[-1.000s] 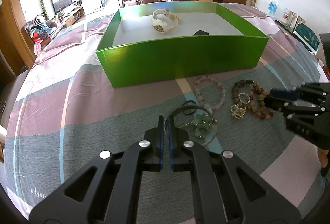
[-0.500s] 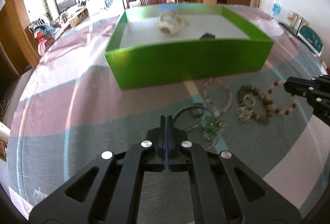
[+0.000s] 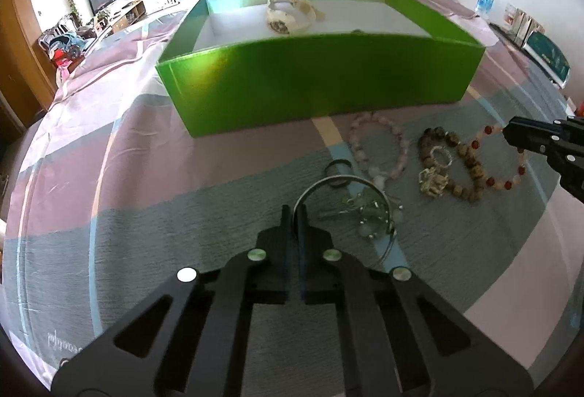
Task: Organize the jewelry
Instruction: 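Carry both held items over the green box and open both tools, then bring both open tools back toward the remaining beaded bracelets and charms, then close the left tool on the green crystal charm while the right tool reaches the brown-bead bracelet, then hold the green charm in the left tool while the right tool closes on the brown-bead bracelet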
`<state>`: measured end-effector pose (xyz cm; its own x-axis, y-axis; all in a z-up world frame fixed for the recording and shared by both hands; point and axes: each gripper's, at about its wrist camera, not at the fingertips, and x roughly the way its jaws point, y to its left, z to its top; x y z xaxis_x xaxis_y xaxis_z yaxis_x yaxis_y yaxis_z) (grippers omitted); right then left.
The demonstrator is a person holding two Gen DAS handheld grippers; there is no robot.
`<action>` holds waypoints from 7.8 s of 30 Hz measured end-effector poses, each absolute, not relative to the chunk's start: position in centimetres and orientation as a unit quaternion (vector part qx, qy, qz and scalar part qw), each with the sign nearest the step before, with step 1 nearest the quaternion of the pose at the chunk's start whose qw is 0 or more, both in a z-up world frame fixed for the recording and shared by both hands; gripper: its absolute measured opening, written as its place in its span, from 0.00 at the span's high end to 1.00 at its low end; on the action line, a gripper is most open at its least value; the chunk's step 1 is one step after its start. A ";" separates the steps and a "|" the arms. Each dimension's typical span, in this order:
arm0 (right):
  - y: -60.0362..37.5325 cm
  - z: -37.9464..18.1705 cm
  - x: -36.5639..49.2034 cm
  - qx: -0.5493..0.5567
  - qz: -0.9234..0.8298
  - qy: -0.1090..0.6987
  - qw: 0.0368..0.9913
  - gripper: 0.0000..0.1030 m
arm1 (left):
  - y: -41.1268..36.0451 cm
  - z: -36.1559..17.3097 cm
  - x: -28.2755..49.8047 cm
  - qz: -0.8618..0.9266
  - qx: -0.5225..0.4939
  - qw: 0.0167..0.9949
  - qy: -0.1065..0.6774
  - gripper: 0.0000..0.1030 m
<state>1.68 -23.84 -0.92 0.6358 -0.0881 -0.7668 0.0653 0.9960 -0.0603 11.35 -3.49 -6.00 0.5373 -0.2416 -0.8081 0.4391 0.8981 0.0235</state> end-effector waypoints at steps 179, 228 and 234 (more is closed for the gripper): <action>-27.1 -3.4 2.9 0.060 -0.054 0.483 0.872 0.61 | -2.8 -6.8 12.8 -0.170 0.086 0.869 0.456 0.79; -22.1 -4.3 2.1 -0.044 0.009 0.491 0.870 0.89 | -1.2 -6.7 13.2 -0.144 0.067 0.871 0.464 0.78; -22.6 -2.8 1.6 -0.023 0.008 0.462 0.887 0.89 | -0.9 -5.9 12.7 -0.148 0.058 0.878 0.452 0.81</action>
